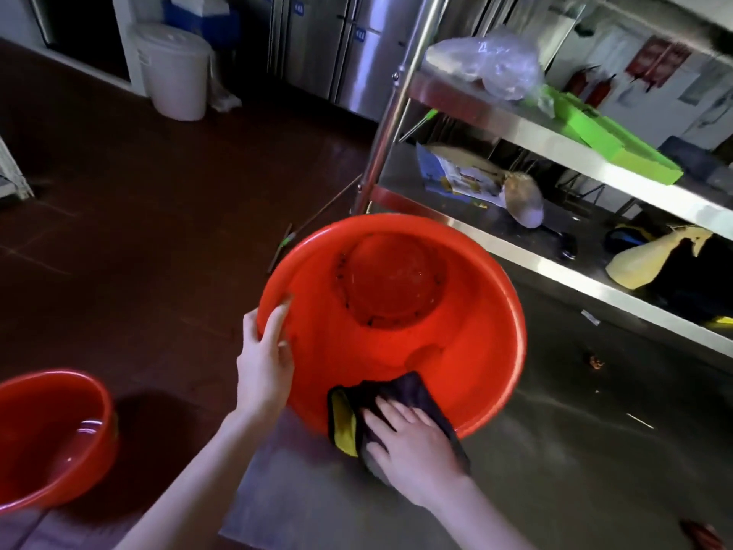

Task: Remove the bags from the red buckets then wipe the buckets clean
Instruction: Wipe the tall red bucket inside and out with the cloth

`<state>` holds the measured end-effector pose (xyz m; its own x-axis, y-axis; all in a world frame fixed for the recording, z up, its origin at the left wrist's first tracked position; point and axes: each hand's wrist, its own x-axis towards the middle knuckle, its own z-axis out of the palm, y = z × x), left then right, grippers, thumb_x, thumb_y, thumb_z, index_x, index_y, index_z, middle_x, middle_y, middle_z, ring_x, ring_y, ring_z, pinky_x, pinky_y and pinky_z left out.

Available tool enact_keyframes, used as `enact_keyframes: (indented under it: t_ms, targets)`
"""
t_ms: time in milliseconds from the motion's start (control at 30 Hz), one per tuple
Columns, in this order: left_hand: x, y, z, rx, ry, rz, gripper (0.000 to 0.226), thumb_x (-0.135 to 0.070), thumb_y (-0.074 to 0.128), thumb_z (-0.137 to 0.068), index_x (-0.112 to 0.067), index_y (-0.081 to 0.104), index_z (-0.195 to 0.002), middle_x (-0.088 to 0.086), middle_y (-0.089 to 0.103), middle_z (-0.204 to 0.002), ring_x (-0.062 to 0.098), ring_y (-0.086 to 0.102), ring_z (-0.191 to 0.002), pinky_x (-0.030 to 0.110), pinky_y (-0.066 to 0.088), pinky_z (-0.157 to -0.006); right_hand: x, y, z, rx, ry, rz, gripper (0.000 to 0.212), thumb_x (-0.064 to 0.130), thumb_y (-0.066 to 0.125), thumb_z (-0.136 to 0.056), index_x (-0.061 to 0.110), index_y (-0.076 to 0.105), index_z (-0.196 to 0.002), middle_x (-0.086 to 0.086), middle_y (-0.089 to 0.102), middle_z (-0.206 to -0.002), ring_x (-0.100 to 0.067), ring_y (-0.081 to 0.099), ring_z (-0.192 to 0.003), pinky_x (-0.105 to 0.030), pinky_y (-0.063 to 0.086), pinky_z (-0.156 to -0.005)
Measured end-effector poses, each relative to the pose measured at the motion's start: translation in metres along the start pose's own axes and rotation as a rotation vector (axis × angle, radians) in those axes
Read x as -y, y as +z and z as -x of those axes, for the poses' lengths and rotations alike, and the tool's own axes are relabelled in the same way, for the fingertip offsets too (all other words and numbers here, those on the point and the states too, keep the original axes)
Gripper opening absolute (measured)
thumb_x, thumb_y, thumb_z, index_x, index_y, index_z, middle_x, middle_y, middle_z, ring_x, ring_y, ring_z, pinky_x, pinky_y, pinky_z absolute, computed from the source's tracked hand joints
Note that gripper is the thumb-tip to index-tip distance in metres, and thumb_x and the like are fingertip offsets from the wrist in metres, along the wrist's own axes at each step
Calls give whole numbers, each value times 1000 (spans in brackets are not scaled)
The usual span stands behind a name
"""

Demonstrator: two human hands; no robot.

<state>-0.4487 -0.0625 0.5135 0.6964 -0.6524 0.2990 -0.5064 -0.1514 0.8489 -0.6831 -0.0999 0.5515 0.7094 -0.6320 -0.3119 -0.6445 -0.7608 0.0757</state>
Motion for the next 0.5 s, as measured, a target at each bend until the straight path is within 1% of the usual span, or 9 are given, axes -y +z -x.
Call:
enact_keyframes:
  t_ms: [67, 100, 133, 200, 233, 300, 400, 433, 500]
  targets:
    - [11, 5, -12, 4, 13, -7, 66, -4, 44, -92, -51, 37, -137, -13, 35, -121, 6, 52, -75, 28, 47, -68, 10, -2, -10, -53, 5, -12, 47, 57, 65, -74, 37, 69, -116, 8, 68, -122, -9, 65, -108, -26, 54, -88]
    - [17, 8, -16, 6, 15, -7, 65, -4, 43, -92, -50, 37, -137, -12, 35, -120, 8, 53, -75, 30, 48, -68, 12, -2, -15, -58, 25, -6, 47, 58, 67, -73, 37, 70, -114, 8, 69, -121, -9, 66, -107, -26, 55, -86]
    - [22, 12, -18, 8, 7, -5, 64, -4, 43, -92, -49, 37, -137, -12, 35, -119, 10, 53, -75, 31, 49, -68, 11, 2, -19, -62, 50, -11, 48, 58, 65, -76, 36, 68, -119, 6, 66, -126, -11, 63, -112, -28, 53, -91]
    - [31, 23, -20, 5, -10, 14, 61, -4, 42, -94, -48, 37, -136, -13, 34, -117, 7, 54, -77, 30, 47, -68, 6, 13, -27, -56, 51, 27, 54, 54, 47, -92, 33, 46, -142, -1, 43, -151, -16, 41, -137, -34, 33, -112]
    - [35, 28, -19, 2, -10, 32, 61, -5, 43, -94, -48, 37, -136, -13, 34, -116, 2, 54, -80, 28, 46, -68, 3, 16, -30, -10, 49, 35, 57, 53, 37, -97, 32, 32, -150, -2, 27, -158, -18, 27, -144, -36, 20, -117]
    - [43, 39, -18, -8, -15, 64, 60, -5, 43, -95, -48, 37, -136, -14, 34, -114, -4, 52, -85, 26, 46, -68, -2, 22, -35, 17, 69, 49, 59, 52, 28, -99, 29, 19, -153, -4, 14, -162, -18, 14, -148, -36, 11, -119]
    - [55, 57, -9, -48, -73, 90, 60, -3, 44, -94, -46, 38, -135, -15, 32, -110, -13, 49, -91, 22, 45, -72, -4, 27, -37, 75, 107, 103, 60, 53, 27, -100, 28, 17, -154, -6, 13, -162, -19, 12, -148, -36, 12, -118]
    - [58, 62, -4, -67, -88, 98, 61, -2, 46, -93, -46, 38, -135, -16, 32, -110, -16, 48, -92, 15, 44, -73, -4, 28, -38, 89, 122, 123, 60, 53, 28, -99, 28, 20, -153, -7, 15, -162, -20, 14, -147, -37, 13, -118]
    - [63, 71, 0, -101, -104, 121, 62, -1, 48, -92, -45, 40, -134, -17, 32, -110, -18, 47, -92, -1, 37, -72, 0, 25, -39, 81, 132, 201, 60, 55, 46, -93, 27, 41, -146, -11, 37, -153, -25, 36, -140, -40, 30, -112]
